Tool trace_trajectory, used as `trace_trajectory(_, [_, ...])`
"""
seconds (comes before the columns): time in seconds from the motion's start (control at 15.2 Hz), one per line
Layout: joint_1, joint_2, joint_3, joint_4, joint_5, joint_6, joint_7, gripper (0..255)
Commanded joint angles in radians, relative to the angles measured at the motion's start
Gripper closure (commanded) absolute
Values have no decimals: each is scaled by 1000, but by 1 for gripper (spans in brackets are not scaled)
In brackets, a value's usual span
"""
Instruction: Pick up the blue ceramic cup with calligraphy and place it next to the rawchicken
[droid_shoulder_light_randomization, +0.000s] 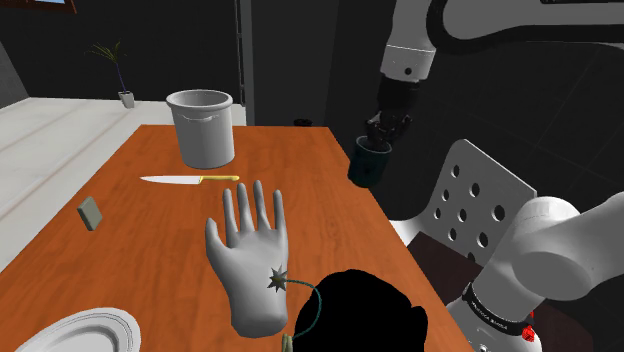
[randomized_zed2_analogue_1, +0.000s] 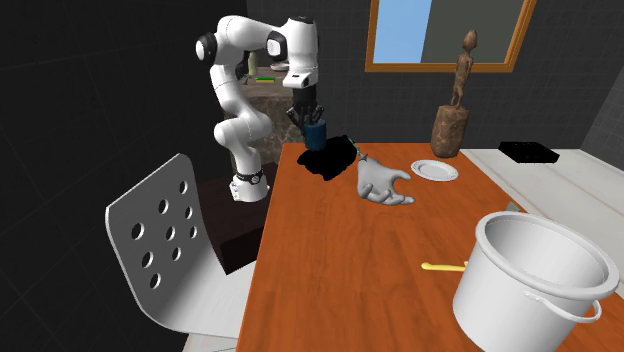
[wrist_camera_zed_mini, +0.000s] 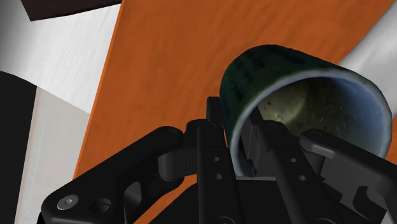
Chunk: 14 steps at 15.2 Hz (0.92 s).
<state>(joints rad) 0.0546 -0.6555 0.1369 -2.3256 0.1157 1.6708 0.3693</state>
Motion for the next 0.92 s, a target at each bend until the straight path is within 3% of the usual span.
trace_trajectory(0.0, [15, -67, 17, -43, 18, -22, 24, 255])
trace_trajectory(0.86, [156, -468, 168, -201, 194, -240, 240, 255])
